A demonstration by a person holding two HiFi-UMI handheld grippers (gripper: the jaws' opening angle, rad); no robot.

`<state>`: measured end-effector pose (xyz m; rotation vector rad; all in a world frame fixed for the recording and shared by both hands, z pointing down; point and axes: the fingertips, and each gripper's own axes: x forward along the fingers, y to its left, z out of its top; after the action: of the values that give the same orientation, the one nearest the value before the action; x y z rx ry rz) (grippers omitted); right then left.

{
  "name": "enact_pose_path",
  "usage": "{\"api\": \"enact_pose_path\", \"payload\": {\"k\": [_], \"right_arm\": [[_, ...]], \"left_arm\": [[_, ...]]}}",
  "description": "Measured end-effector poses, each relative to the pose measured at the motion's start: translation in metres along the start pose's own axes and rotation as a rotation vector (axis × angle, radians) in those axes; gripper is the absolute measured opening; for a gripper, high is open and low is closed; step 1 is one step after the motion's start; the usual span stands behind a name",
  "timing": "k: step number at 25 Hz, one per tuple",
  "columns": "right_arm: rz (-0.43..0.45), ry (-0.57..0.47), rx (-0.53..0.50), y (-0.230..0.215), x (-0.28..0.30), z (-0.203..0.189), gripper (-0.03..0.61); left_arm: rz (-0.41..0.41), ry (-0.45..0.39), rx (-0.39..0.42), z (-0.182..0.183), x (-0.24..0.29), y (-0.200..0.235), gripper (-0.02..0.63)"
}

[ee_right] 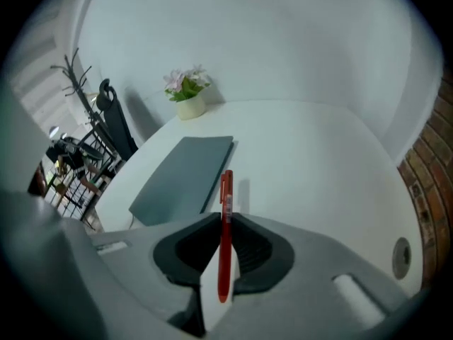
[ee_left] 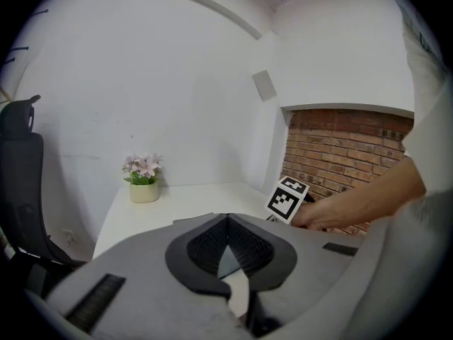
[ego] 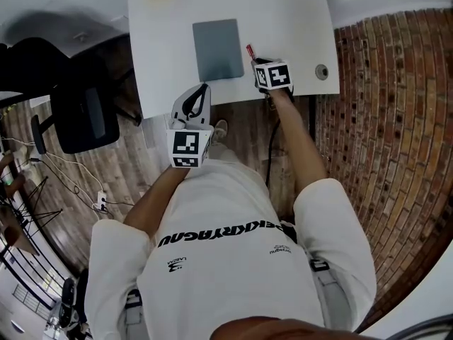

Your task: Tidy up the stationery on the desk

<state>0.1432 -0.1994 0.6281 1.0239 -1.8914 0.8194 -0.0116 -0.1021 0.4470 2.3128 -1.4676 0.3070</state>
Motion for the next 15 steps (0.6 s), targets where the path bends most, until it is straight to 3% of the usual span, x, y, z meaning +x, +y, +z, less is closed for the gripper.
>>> {"api": "enact_pose_path", "payload": {"k": [9,15], "right_arm": [[0.110,-0.072,0.294,-0.007,0.019,0.039,0.051],[0.112,-0.053,0.335,-0.010,0.038,0.050,0.051]], "left_arm": [[0.013,-0.009,0.027,-0.004,-0.009,0.006,-0.003],[0.023,0.001,0.016,-0.009,-0.012,0.012,-0.003]]}}
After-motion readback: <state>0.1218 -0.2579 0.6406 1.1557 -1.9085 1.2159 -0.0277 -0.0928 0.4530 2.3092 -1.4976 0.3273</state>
